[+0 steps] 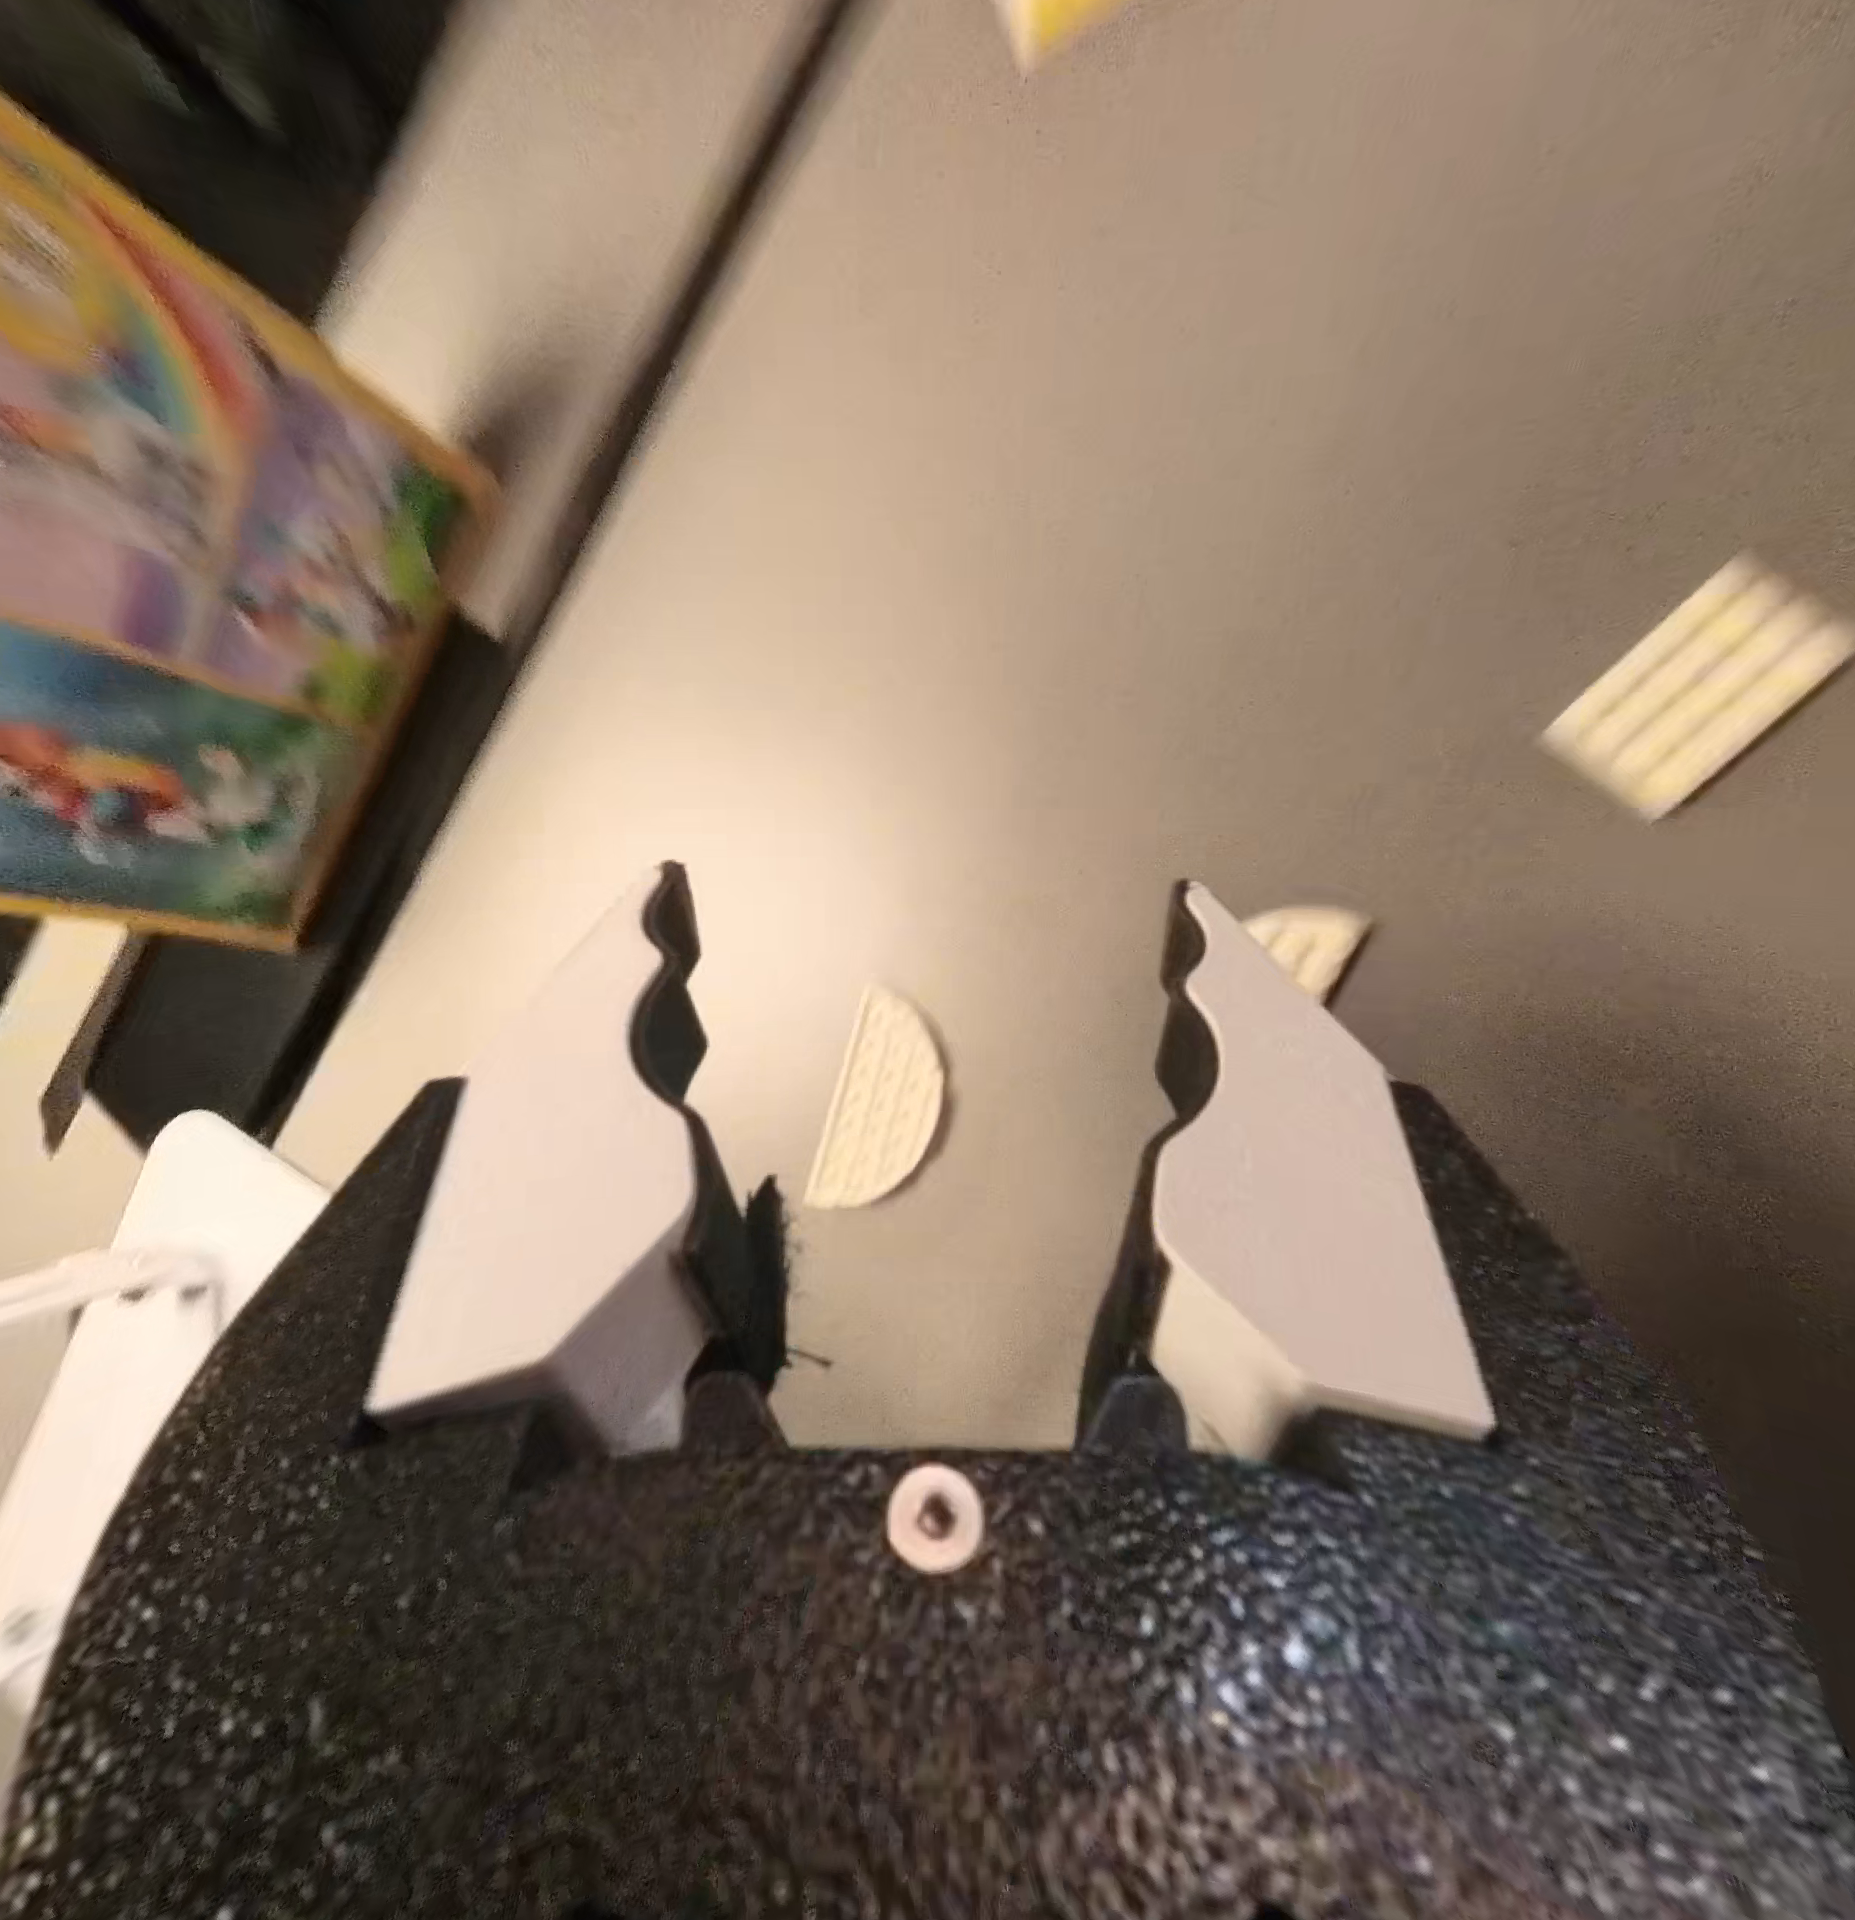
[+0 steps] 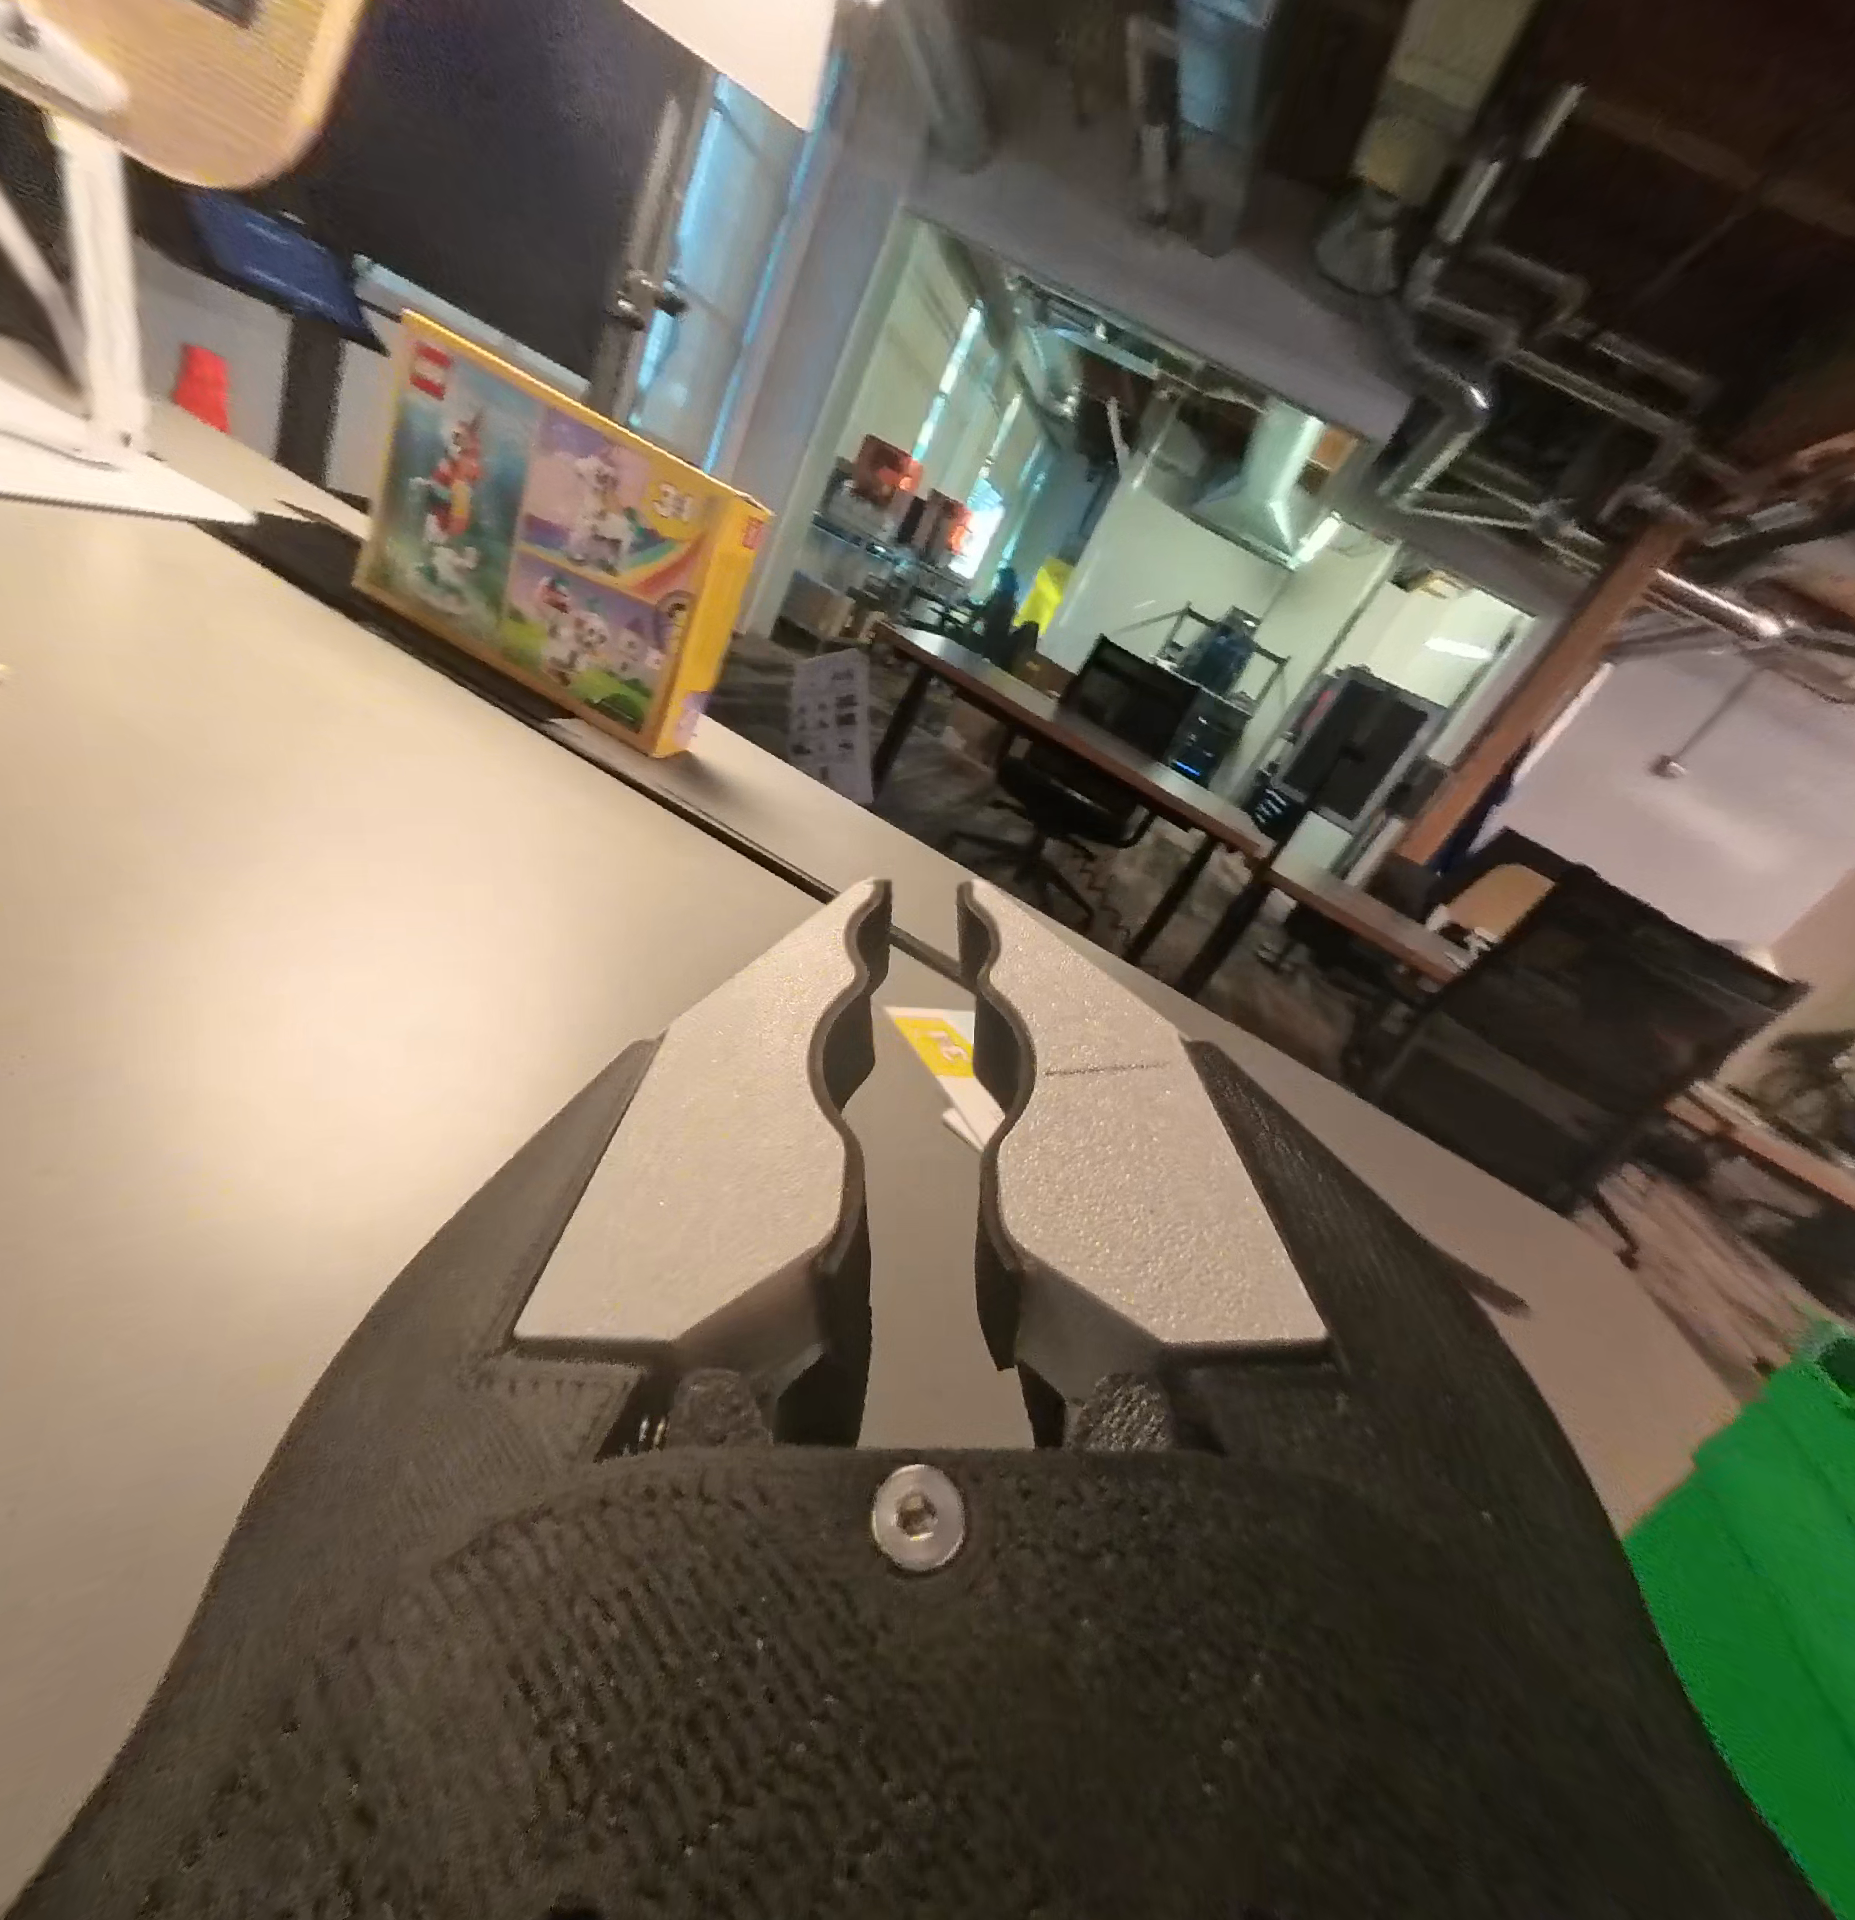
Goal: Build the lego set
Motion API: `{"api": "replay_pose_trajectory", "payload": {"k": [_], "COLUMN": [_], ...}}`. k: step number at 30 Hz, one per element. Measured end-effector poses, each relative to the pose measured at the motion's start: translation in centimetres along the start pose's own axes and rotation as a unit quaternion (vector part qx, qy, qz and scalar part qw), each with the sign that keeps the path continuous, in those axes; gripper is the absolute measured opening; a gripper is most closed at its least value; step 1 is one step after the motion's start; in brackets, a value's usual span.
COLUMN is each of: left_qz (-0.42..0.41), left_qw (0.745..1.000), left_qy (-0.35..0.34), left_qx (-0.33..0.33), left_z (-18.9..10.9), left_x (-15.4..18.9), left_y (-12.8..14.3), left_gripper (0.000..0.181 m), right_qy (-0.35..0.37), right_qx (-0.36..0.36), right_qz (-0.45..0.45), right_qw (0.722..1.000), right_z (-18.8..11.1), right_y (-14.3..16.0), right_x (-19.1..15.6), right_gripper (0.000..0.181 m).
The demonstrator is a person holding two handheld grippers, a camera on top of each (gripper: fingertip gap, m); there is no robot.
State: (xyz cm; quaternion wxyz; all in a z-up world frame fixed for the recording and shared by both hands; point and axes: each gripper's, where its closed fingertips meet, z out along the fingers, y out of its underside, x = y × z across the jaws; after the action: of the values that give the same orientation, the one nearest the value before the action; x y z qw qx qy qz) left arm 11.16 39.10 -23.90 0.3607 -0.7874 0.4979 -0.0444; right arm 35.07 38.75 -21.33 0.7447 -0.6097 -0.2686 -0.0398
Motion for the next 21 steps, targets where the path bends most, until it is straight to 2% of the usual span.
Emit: {"api": "replay_pose_trajectory", "payload": {"k": [1, 3, 6, 7, 8, 9, 12, 15, 18, 21], "left_qz": [-0.015, -0.034, -0.035, -0.028, -0.022, -0.018, -0.015, -0.049, -0.059, -0.042], "left_qw": [0.997, 0.984, 0.959, 0.949, 0.939, 0.931, 0.931, 0.940, 0.941, 0.944], "left_qy": [-0.011, -0.029, -0.024, -0.007, 0.013, 0.030, 0.048, 0.066, 0.074, 0.069], "left_qx": [0.069, 0.172, 0.281, 0.314, 0.343, 0.362, 0.360, 0.330, 0.326, 0.319], "left_z": [-1.3, -3.9, -6.6, -7.4, -8.1, -8.5, -8.0, -6.8, -6.6, -5.9], "left_x": [0.8, 2.5, 5.5, 6.8, 8.2, 9.4, 10.6, 10.1, 10.4, 11.0], "left_y": [-1.6, -2.8, -2.5, -2.3, -2.0, -1.4, 0.7, 2.4, 3.0, 3.9], "left_gripper": [0.086, 0.082, 0.074, 0.072, 0.067, 0.065, 0.065, 0.068, 0.063, 0.060], "right_qy": [-0.021, -0.082, -0.212, -0.245, -0.279, -0.321, -0.424, -0.469, -0.471, -0.465], "right_qx": [0.005, 0.015, 0.008, -0.001, -0.011, -0.029, -0.116, -0.185, -0.225, -0.235], "right_qz": [-0.002, -0.001, 0.014, 0.022, 0.021, 0.015, 0.036, 0.052, 0.037, 0.034], "right_qw": [1.000, 0.997, 0.977, 0.969, 0.960, 0.947, 0.897, 0.862, 0.852, 0.853], "right_z": [0.0, -0.1, -1.0, -1.4, -2.1, -2.9, -5.2, -6.6, -6.9, -6.7], "right_y": [-0.3, -1.1, -2.2, -2.5, -2.7, -2.5, -1.2, 0.3, 1.8, 1.9], "right_x": [-0.8, -3.0, -7.9, -9.3, -10.7, -12.3, -15.8, -17.3, -17.7, -17.8], "right_gripper": [0.011, 0.022, 0.037, 0.057, 0.065, 0.065, 0.062, 0.057, 0.051, 0.044]}}
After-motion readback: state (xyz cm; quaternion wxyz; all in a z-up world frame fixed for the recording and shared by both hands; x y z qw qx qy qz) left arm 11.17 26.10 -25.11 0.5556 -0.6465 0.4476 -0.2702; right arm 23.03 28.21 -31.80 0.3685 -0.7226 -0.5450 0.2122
